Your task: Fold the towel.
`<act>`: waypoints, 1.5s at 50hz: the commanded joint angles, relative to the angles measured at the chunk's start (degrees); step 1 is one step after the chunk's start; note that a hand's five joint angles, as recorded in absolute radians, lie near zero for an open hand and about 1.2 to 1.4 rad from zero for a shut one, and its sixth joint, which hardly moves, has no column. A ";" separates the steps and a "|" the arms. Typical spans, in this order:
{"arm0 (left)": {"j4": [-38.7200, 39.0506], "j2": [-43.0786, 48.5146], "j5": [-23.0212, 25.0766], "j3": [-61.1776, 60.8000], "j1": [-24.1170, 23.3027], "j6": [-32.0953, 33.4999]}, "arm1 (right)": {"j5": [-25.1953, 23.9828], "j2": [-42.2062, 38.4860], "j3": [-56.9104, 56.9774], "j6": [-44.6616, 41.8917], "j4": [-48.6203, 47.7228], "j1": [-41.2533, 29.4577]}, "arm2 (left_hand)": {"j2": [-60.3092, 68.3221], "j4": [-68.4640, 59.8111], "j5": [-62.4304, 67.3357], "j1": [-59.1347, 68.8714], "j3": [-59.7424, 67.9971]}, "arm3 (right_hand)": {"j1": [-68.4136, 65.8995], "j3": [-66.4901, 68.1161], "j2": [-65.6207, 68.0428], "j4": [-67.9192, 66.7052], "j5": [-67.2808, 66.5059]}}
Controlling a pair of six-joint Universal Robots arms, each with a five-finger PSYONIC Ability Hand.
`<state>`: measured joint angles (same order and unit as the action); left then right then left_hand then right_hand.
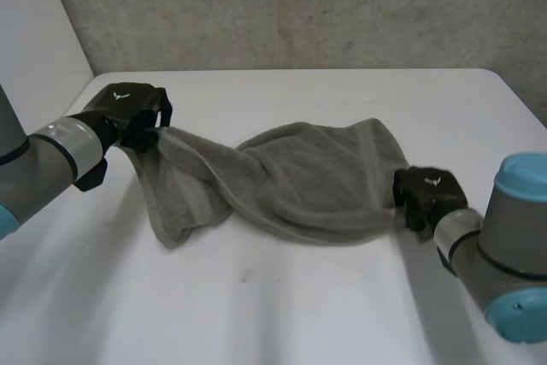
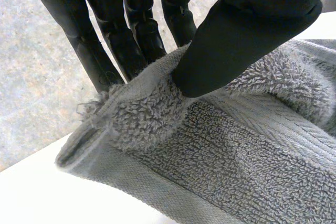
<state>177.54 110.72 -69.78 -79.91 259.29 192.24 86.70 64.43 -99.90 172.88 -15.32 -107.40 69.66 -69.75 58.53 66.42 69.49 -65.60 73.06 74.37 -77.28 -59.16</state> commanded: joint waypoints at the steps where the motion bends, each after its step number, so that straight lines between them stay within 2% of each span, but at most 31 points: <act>1: -2.64 -3.84 0.09 1.33 0.52 0.33 | -0.39 8.87 8.41 -3.60 10.75 1.14 | 10.34 -10.25 11.47 13.58 10.51 | -14.40 6.94 5.63 -2.72 -10.84; 3: -6.75 -8.39 0.17 3.17 0.96 0.68 | -1.00 15.34 15.93 -8.32 21.85 1.40 | 10.34 -10.25 11.47 13.58 10.51 | -14.40 6.94 5.63 -2.72 -10.84; 4: -6.77 -8.41 0.17 3.18 0.96 0.68 | -1.01 15.37 15.97 -8.35 21.91 1.40 | 10.34 -10.25 11.47 13.58 10.51 | -14.40 6.94 5.63 -2.72 -10.84; 5: -9.56 -9.81 0.35 4.66 1.31 0.68 | -1.01 17.29 20.58 -10.96 27.31 1.49 | 10.34 -10.25 11.47 13.58 10.51 | -14.40 6.94 5.63 -2.72 -10.84; 6: -9.58 -9.82 0.35 4.67 1.31 0.68 | -1.01 17.30 20.63 -10.99 27.36 1.49 | 10.34 -10.25 11.47 13.58 10.51 | -14.40 6.94 5.63 -2.72 -10.84; 8: -15.97 -11.75 0.61 8.52 2.27 0.85 | -0.83 18.01 29.28 -15.97 36.72 1.75 | 10.34 -10.25 11.47 13.58 10.51 | -14.40 6.94 5.63 -2.72 -10.84; 9: -16.00 -11.75 0.61 8.54 2.28 0.85 | -0.83 18.01 29.33 -15.99 36.76 1.75 | 10.34 -10.25 11.47 13.58 10.51 | -14.40 6.94 5.63 -2.72 -10.84; 14: -28.72 -11.76 0.79 15.30 3.51 2.69 | -0.04 17.40 39.60 -24.42 50.09 1.58 | 10.34 -10.25 11.47 13.58 10.51 | -14.40 6.94 5.63 -2.72 -10.84; 17: -30.94 -11.14 0.79 15.84 3.51 4.46 | -0.21 16.43 39.96 -25.93 52.23 1.58 | 10.34 -10.25 11.47 13.58 10.51 | -14.40 6.94 5.63 -2.72 -10.84; 19: -33.83 -9.48 0.61 15.14 3.51 10.23 | -0.30 13.89 38.91 -28.03 54.95 1.23 | 10.34 -10.25 11.47 13.58 10.51 | -14.40 6.94 5.63 -2.72 -10.84; 24: -35.78 -4.63 0.00 11.88 3.16 17.29 | 0.05 10.10 34.07 -30.67 55.66 1.22 | 10.34 -10.25 11.47 13.58 10.51 | -14.40 6.94 5.63 -2.72 -10.84; 26: -35.60 -1.49 0.09 9.61 2.72 19.74 | -0.13 6.25 32.23 -31.81 55.48 1.22 | 10.34 -10.25 11.47 13.58 10.51 | -14.40 6.94 5.63 -2.72 -10.84; 32: -34.55 4.86 0.17 10.74 2.28 20.28 | 0.58 -0.19 33.55 -31.73 54.25 1.14 | 10.34 -10.25 11.47 13.58 10.51 | -14.40 6.94 5.63 -2.72 -10.84; 37: -31.56 11.63 -0.09 19.53 0.08 20.19 | 1.98 -5.55 40.49 -31.64 48.81 -0.01 | 10.34 -10.25 11.47 13.58 10.51 | -14.40 6.94 5.63 -2.72 -10.84; 39: -29.11 15.30 -1.05 29.93 -1.67 19.75 | 2.42 -7.91 47.57 -31.38 42.95 -1.32 | 10.34 -10.25 11.47 13.58 10.51 | -14.40 6.94 5.63 -2.72 -10.84; 40: -29.10 15.32 -1.06 29.99 -1.68 19.75 | 2.42 -7.92 47.61 -31.38 42.92 -1.32 | 10.34 -10.25 11.47 13.58 10.51 | -14.40 6.94 5.63 -2.72 -10.84; 42: -24.47 17.77 -2.63 42.23 -3.25 18.62 | 2.34 -8.62 53.82 -30.42 34.09 -2.46 | 10.34 -10.25 11.47 13.58 10.51 | -14.40 6.94 5.63 -2.72 -10.84; 43: -24.44 17.78 -2.64 42.29 -3.26 18.61 | 2.33 -8.62 53.85 -30.41 34.04 -2.47 | 10.34 -10.25 11.47 13.58 10.51 | -14.40 6.94 5.63 -2.72 -10.84; 45: -15.61 18.39 -4.13 52.53 -4.14 15.20 | 2.33 -7.14 57.35 -28.22 20.93 -3.08 | 10.34 -10.25 11.47 13.58 10.51 | -14.40 6.94 5.63 -2.72 -10.84; 46: -15.56 18.39 -4.13 52.57 -4.14 15.18 | 2.33 -7.13 57.36 -28.21 20.86 -3.08 | 10.34 -10.25 11.47 13.58 10.51 | -14.40 6.94 5.63 -2.72 -10.84; 47: -10.69 18.22 -5.00 56.05 -4.23 12.22 | 2.42 -5.30 57.02 -26.99 13.63 -3.17 | 10.34 -10.25 11.47 13.58 10.51 | -14.40 6.94 5.63 -2.72 -10.84; 48: -10.64 18.22 -5.01 56.09 -4.23 12.19 | 2.42 -5.28 57.01 -26.98 13.56 -3.17 | 10.34 -10.25 11.47 13.58 10.51 | -14.40 6.94 5.63 -2.72 -10.84; 50: -2.76 16.99 -7.20 59.15 -4.05 4.67 | 2.86 -1.17 53.95 -25.49 1.66 -3.17 | 10.34 -10.25 11.47 13.58 10.51 | -14.40 6.94 5.63 -2.72 -10.84; 51: -2.73 16.99 -7.21 59.17 -4.05 4.63 | 2.86 -1.15 53.94 -25.49 1.61 -3.17 | 10.34 -10.25 11.47 13.58 10.51 | -14.40 6.94 5.63 -2.72 -10.84; 52: -0.03 16.46 -7.99 59.78 -3.96 0.89 | 2.95 0.15 51.85 -25.66 -1.09 -3.26 | 10.34 -10.25 11.47 13.58 10.51 | -14.40 6.94 5.63 -2.72 -10.84; 55: 0.18 15.93 -8.26 58.29 -3.70 -3.35 | 2.86 0.69 49.64 -25.84 -0.25 -3.17 | 10.34 -10.25 11.47 13.58 10.51 | -14.40 6.94 5.63 -2.72 -10.84; 59: -3.26 16.02 -8.26 54.86 -3.61 -3.36 | 2.77 0.25 47.61 -25.84 3.63 -3.08 | 10.34 -10.25 11.47 13.58 10.51 | -14.40 6.94 5.63 -2.72 -10.84; 61: -6.06 16.11 -8.09 48.83 -3.00 -3.10 | 2.25 -1.06 45.42 -25.84 8.00 -3.17 | 10.34 -10.25 11.47 13.58 10.51 | -14.40 6.94 5.63 -2.72 -10.84; 67: -5.98 16.20 -7.91 36.93 -2.03 -2.22 | 2.16 -5.37 43.21 -25.93 13.21 -3.17 | 10.34 -10.25 11.47 13.58 10.51 | -14.40 6.94 5.63 -2.72 -10.84; 73: -1.94 17.95 -7.82 21.11 -1.77 6.83 | 2.07 -13.46 40.14 -26.45 19.98 -3.35 | 10.34 -10.25 11.47 13.58 10.51 | -14.40 6.94 5.63 -2.72 -10.84; 75: 0.86 19.53 -7.82 14.46 -1.85 12.52 | 2.68 -17.31 39.61 -26.98 23.21 -3.26 | 10.34 -10.25 11.47 13.58 10.51 | -14.40 6.94 5.63 -2.72 -10.84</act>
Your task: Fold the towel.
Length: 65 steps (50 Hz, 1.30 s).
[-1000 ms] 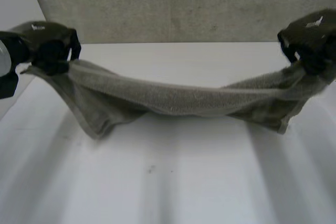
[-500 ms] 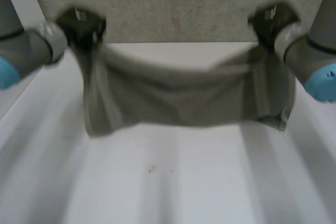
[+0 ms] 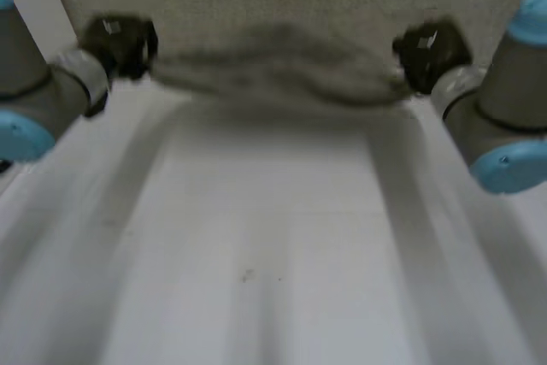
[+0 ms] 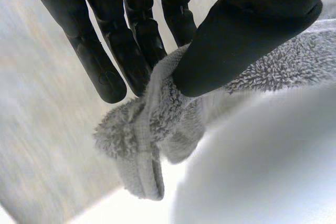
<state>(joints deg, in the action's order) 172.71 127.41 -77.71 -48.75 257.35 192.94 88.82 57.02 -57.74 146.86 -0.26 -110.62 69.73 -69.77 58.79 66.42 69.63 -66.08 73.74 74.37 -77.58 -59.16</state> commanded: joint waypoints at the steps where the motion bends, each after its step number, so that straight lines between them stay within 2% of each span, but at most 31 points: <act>1: 5.71 2.84 0.11 -16.73 0.08 11.85 | 0.56 -9.91 -2.55 -0.96 8.17 -0.04 | 10.27 -10.23 11.21 13.58 10.37 | -13.92 6.26 5.63 -2.42 -10.84; 3: 6.85 3.45 0.11 -21.28 -0.01 16.31 | 0.83 -11.32 -2.82 -1.31 11.67 -0.04 | 10.27 -10.23 11.21 13.58 10.37 | -13.92 6.26 5.63 -2.42 -10.84; 6: 6.85 3.37 0.11 -22.97 -0.01 17.65 | 1.00 -10.70 -3.26 -1.31 13.36 0.31 | 10.27 -10.23 11.21 13.58 10.37 | -13.92 6.26 5.63 -2.42 -10.84; 12: 3.78 -3.84 -0.07 -30.35 0.34 18.88 | 3.38 -2.00 -8.09 -2.28 22.94 1.46 | 10.27 -10.23 11.21 13.58 10.37 | -13.92 6.26 5.63 -2.42 -10.84; 14: -0.07 -9.61 0.11 -35.25 1.65 19.05 | 4.17 0.63 -9.94 -3.25 26.37 2.51 | 10.27 -10.23 11.21 13.58 10.37 | -13.92 6.26 5.63 -2.42 -10.84; 16: -2.61 -12.43 0.02 -37.45 2.79 19.23 | 5.22 5.97 -14.57 -6.04 33.01 4.70 | 10.27 -10.23 11.21 13.58 10.37 | -13.92 6.26 5.63 -2.42 -10.84; 17: -2.64 -12.45 0.02 -37.47 2.80 19.23 | 5.22 6.00 -14.60 -6.06 33.05 4.71 | 10.27 -10.23 11.21 13.58 10.37 | -13.92 6.26 5.63 -2.42 -10.84; 19: -9.72 -18.40 0.02 -42.02 5.25 21.41 | 4.70 12.12 -19.58 -8.94 36.55 5.85 | 10.27 -10.23 11.21 13.58 10.37 | -13.92 6.26 5.63 -2.42 -10.84; 20: -9.76 -18.43 0.02 -42.04 5.26 21.43 | 4.69 12.15 -19.61 -8.96 36.56 5.85 | 10.27 -10.23 11.21 13.58 10.37 | -13.92 6.26 5.63 -2.42 -10.84; 22: -16.14 -23.77 0.11 -45.80 6.75 26.93 | 4.61 16.96 -23.28 -12.46 36.65 6.46 | 10.27 -10.23 11.21 13.58 10.37 | -13.92 6.26 5.63 -2.42 -10.84; 23: -16.17 -23.79 0.11 -45.82 6.76 26.96 | 4.61 16.98 -23.30 -12.47 36.65 6.47 | 10.27 -10.23 11.21 13.58 10.37 | -13.92 6.26 5.63 -2.42 -10.84; 24: -18.00 -26.05 0.19 -47.48 7.19 30.18 | 4.61 18.55 -24.60 -13.78 36.83 6.90 | 10.27 -10.23 11.21 13.58 10.37 | -13.92 6.26 5.63 -2.42 -10.84; 25: -18.02 -26.08 0.19 -47.49 7.20 30.21 | 4.61 18.56 -24.62 -13.79 36.83 6.91 | 10.27 -10.23 11.21 13.58 10.37 | -13.92 6.26 5.63 -2.42 -10.84; 27: -17.94 -29.23 0.11 -49.07 7.46 34.33 | 4.69 19.35 -26.28 -14.93 36.39 7.43 | 10.27 -10.23 11.21 13.58 10.37 | -13.92 6.26 5.63 -2.42 -10.84; 34: -14.06 -29.68 0.19 -48.72 6.67 34.17 | 5.22 16.37 -27.96 -14.67 31.47 7.52 | 10.27 -10.23 11.21 13.58 10.37 | -13.92 6.26 5.63 -2.42 -10.84; 39: -7.56 -24.67 0.54 -46.44 4.47 33.99 | 5.40 13.03 -27.78 -13.79 26.46 7.52 | 10.27 -10.23 11.21 13.58 10.37 | -13.92 6.26 5.63 -2.42 -10.84; 41: -3.80 -19.69 0.37 -42.42 1.76 33.82 | 5.48 9.53 -26.47 -11.96 23.22 7.52 | 10.27 -10.23 11.21 13.58 10.37 | -13.92 6.26 5.63 -2.42 -10.84; 44: -1.94 -14.76 0.28 -37.76 0.26 33.82 | 5.57 6.10 -23.84 -10.29 21.10 7.52 | 10.27 -10.23 11.21 13.58 10.37 | -13.92 6.26 5.63 -2.42 -10.84; 47: -1.50 -12.37 0.19 -35.28 -0.01 33.73 | 5.48 4.33 -22.42 -9.13 20.30 7.52 | 10.27 -10.23 11.21 13.58 10.37 | -13.92 6.26 5.63 -2.42 -10.84; 52: -0.88 -2.46 -0.16 -23.79 -2.03 31.63 | 5.48 -1.20 -17.51 -4.13 15.75 7.43 | 10.27 -10.23 11.21 13.58 10.37 | -13.92 6.26 5.63 -2.42 -10.84; 57: -0.88 3.61 -0.51 -16.31 -2.56 28.73 | 5.57 -4.02 -15.22 -3.24 12.05 7.17 | 10.27 -10.23 11.21 13.58 10.37 | -13.92 6.26 5.63 -2.42 -10.84; 65: -0.88 10.12 -1.12 -7.96 -2.82 28.11 | 7.06 -6.39 -12.49 -3.16 7.92 6.99 | 10.27 -10.23 11.21 13.58 10.37 | -13.92 6.26 5.63 -2.42 -10.84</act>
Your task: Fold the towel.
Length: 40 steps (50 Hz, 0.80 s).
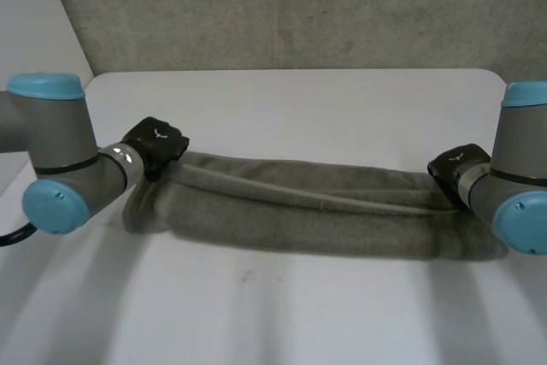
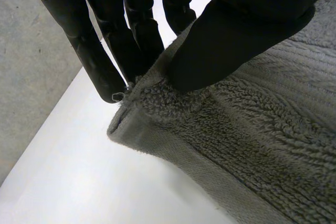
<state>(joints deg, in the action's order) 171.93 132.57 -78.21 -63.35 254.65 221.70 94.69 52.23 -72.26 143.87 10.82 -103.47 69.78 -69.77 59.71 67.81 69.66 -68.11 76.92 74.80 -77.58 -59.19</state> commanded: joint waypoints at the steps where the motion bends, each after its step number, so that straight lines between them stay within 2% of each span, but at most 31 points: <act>1: -0.11 5.94 -1.15 8.05 -0.46 -0.75 | 1.29 -1.95 2.47 -0.17 -3.70 -0.15 | 10.22 -10.23 10.29 12.19 10.34 | -11.89 3.08 5.20 -2.42 -10.81; 10: -0.11 9.29 -2.03 13.51 -1.35 -0.83 | 1.38 -4.33 5.46 -0.17 -4.23 -0.24 | 10.22 -10.23 10.29 12.19 10.34 | -11.89 3.08 5.20 -2.42 -10.81; 11: -0.11 9.72 -2.03 14.29 -1.69 -0.83 | 1.46 -4.59 6.07 0.00 -4.41 -0.24 | 6.41 -6.42 6.48 8.38 6.53 | 9.54 -18.34 -16.22 19.01 10.61; 12: -0.11 9.73 -2.03 14.30 -1.70 -0.83 | 1.46 -4.59 6.08 0.01 -4.41 -0.24 | 6.37 -6.38 6.44 8.34 6.49 | 9.75 -18.55 -16.44 19.22 10.82; 13: -0.11 9.99 -2.03 15.00 -2.05 -0.83 | 1.55 -4.59 6.60 0.18 -5.02 -0.24 | -22.27 22.26 -22.20 -20.30 -22.15 | 58.11 -66.92 -64.80 67.58 59.19; 14: -0.11 10.08 -2.29 15.53 -2.48 -0.83 | 1.81 -4.24 6.86 0.70 -6.07 -0.24 | -58.70 58.69 -58.63 -56.72 -58.58 | 58.11 -66.92 -64.80 67.58 59.19; 18: -0.11 9.55 -3.26 15.97 -2.84 -1.01 | 2.25 -2.13 7.39 2.55 -8.71 -0.24 | -59.78 59.77 -59.71 -57.81 -59.66 | 58.11 -66.92 -64.80 67.58 59.19; 21: -0.37 8.32 -3.97 16.06 -3.28 -1.80 | 2.17 2.35 6.60 5.01 -10.12 0.20 | -59.74 59.73 -59.67 -57.76 -59.62 | 58.11 -66.92 -64.80 67.58 59.19; 26: -0.72 3.66 -4.05 14.30 -3.37 -6.81 | 1.64 9.12 3.88 7.83 -9.77 0.73 | -59.57 59.56 -59.50 -57.60 -59.45 | 58.11 -66.92 -64.80 67.58 59.19; 28: -0.72 0.16 -3.97 11.85 -2.84 -11.27 | 1.55 13.49 0.29 7.92 -9.24 1.08 | -59.40 59.39 -59.33 -57.43 -59.28 | 58.11 -66.92 -64.80 67.58 59.19; 31: -0.72 -3.44 -3.79 9.04 -2.40 -14.62 | 1.29 16.93 -4.80 7.65 -7.06 1.08 | -59.40 59.39 -59.33 -57.43 -59.28 | 58.11 -66.92 -64.80 67.58 59.19; 40: -0.28 -8.20 -3.35 1.47 -1.43 -15.95 | -1.09 22.48 -19.24 7.74 -3.00 1.43 | -56.71 56.70 -56.64 -54.74 -56.59 | 56.68 -65.49 -63.37 66.16 57.76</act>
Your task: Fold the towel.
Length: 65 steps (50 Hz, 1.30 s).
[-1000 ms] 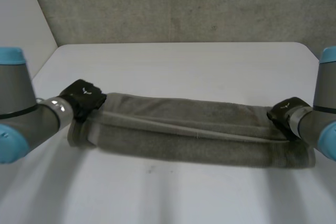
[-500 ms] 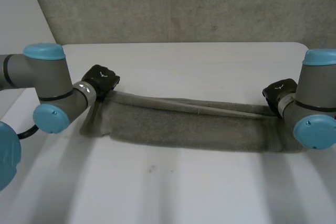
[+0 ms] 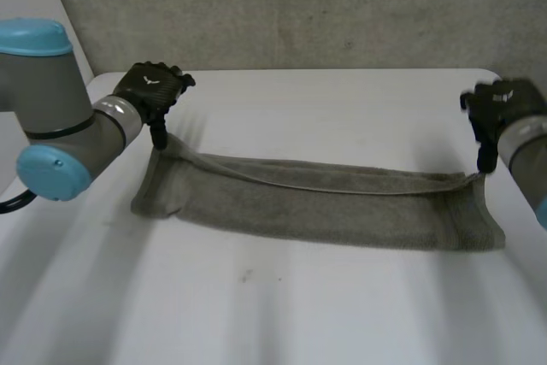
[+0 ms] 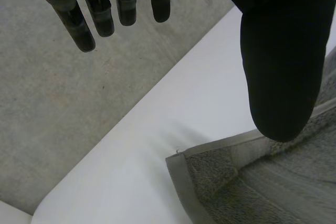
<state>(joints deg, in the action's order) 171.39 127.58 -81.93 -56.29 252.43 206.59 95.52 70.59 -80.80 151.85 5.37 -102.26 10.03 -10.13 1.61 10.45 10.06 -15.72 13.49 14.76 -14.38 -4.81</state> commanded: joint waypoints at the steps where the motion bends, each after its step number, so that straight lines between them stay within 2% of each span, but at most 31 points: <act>1: 0.26 -3.47 0.46 -6.89 0.96 -0.84 | -2.44 5.85 -13.48 -0.33 2.36 1.09 | 3.54 -3.44 1.96 3.13 3.52 | -0.04 2.27 1.00 -1.38 -0.95; 6: 0.09 -4.09 1.59 -10.76 1.22 -0.75 | -5.24 8.07 -18.77 -0.15 2.36 4.34 | 8.75 -8.65 7.17 8.34 8.73 | -8.30 10.53 9.26 -9.64 -9.21; 7: 0.00 -4.27 2.47 -11.73 1.31 -0.67 | -6.73 8.07 -19.22 -0.07 2.36 4.96 | 15.09 -14.99 13.51 14.67 15.06 | -12.83 15.05 13.78 -14.16 -13.73; 8: 0.00 -4.27 2.48 -11.74 1.31 -0.66 | -6.75 8.07 -19.22 -0.07 2.36 4.97 | 15.15 -15.05 13.57 14.74 15.13 | -12.87 15.10 13.82 -14.21 -13.78; 10: -0.26 -4.18 4.49 -12.96 1.58 -0.40 | -9.90 7.28 -18.70 0.46 2.89 5.23 | 28.20 -28.10 26.62 27.79 28.18 | -22.25 24.48 23.20 -23.59 -23.16; 11: -0.26 -4.18 4.50 -12.97 1.58 -0.40 | -9.91 7.28 -18.70 0.46 2.89 5.23 | 28.27 -28.17 26.69 27.86 28.25 | -22.29 24.52 23.24 -23.63 -23.20; 12: -0.26 -3.92 5.28 -13.23 1.66 -0.40 | -11.22 5.45 -18.26 0.46 2.72 5.23 | 38.93 -38.83 37.35 38.52 38.91 | -24.96 27.18 25.91 -26.29 -25.86; 14: -0.44 -3.65 5.73 -13.32 1.92 -0.40 | -12.01 3.00 -17.13 0.63 2.80 5.14 | 43.20 -43.10 41.62 42.79 43.18 | -25.15 27.37 26.10 -26.49 -26.05; 16: -0.44 -3.39 5.82 -13.32 2.37 -0.31 | -12.11 0.86 -15.53 0.72 2.89 5.14 | 42.40 -42.31 40.82 41.99 42.38 | -25.15 27.38 26.10 -26.49 -26.06; 18: -0.35 -2.08 5.91 -12.71 2.72 -0.23 | -12.20 -3.07 -12.03 1.51 2.80 5.06 | 27.36 -27.26 25.78 26.94 27.33 | -24.98 27.21 25.94 -26.32 -25.89; 27: -0.79 5.40 5.64 -4.62 2.72 -0.22 | -11.85 -13.11 -0.24 5.21 2.98 4.70 | 22.89 -22.79 21.31 22.48 22.87 | -23.47 25.69 24.42 -24.81 -24.37; 28: -1.23 7.05 5.38 -2.44 2.72 -0.22 | -11.58 -14.77 2.02 5.21 3.06 4.62 | 22.72 -22.63 21.15 22.31 22.70 | -18.31 20.53 19.26 -19.64 -19.21; 29: -1.75 8.46 5.29 -0.16 2.72 -0.22 | -11.06 -16.09 4.05 5.21 3.06 4.62 | 20.39 -20.29 18.81 19.98 20.37 | -2.60 4.83 3.55 -3.94 -3.51; 30: -1.76 8.48 5.29 -0.13 2.72 -0.22 | -11.05 -16.10 4.07 5.21 3.06 4.62 | 20.37 -20.27 18.79 19.95 20.34 | -2.44 4.67 3.40 -3.78 -3.35; 31: -2.28 9.96 5.12 1.95 2.63 -0.22 | -10.45 -16.97 5.63 5.12 2.98 4.53 | 9.71 -9.61 8.13 9.30 9.68 | 5.72 -3.49 -4.76 4.38 4.81; 32: -2.28 9.97 5.11 1.97 2.63 -0.22 | -10.44 -16.98 5.65 5.12 2.98 4.53 | 9.60 -9.50 8.02 9.19 9.58 | 5.72 -3.49 -4.76 4.38 4.81; 33: -2.72 11.19 5.03 4.06 2.63 -0.31 | -10.00 -17.42 6.87 5.21 2.89 4.53 | -0.03 0.13 -1.61 -0.45 -0.06 | 5.72 -3.49 -4.76 4.38 4.81; 36: -3.77 12.52 4.94 7.50 2.63 -0.49 | -9.47 -16.81 7.41 5.47 2.71 4.53 | -0.03 0.13 -1.61 -0.45 -0.06 | 5.72 -3.49 -4.76 4.38 4.81; 40: -5.10 12.08 4.76 8.30 2.54 -0.93 | -9.21 -14.70 6.00 5.56 3.15 4.53 | -0.03 0.13 -1.61 -0.45 -0.06 | 5.72 -3.49 -4.76 4.38 4.81; 45: -7.82 9.02 4.76 5.50 2.54 -1.10 | -9.74 -6.80 -4.87 5.47 1.31 4.97 | 0.18 -0.08 -1.40 -0.23 0.16 | 5.72 -3.49 -4.76 4.38 4.81; 51: -7.47 5.32 5.20 -0.39 2.72 -0.93 | -9.82 -1.79 -15.16 4.68 -3.60 5.23 | 0.35 -0.25 -1.23 -0.06 0.33 | 2.77 -0.55 -1.82 1.43 1.87; 63: -6.06 2.85 5.29 -4.79 2.72 -0.84 | -10.26 0.51 -25.73 4.33 -11.35 7.34 | 3.54 -3.45 1.97 3.13 3.52 | 2.60 -0.38 -1.65 1.27 1.70; 65: -6.06 2.41 5.29 -5.23 2.72 -0.93 | -10.18 -0.01 -26.95 3.72 -14.41 7.43 | 7.89 -7.80 6.32 7.48 7.87 | 1.77 0.46 -0.82 0.43 0.87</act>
<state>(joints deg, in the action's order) 165.21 130.80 -76.70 -60.51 255.15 205.82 85.32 71.33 -104.50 156.33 -3.77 -95.86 10.96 -10.84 1.56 10.41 10.90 -15.32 13.44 14.72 -14.15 -4.62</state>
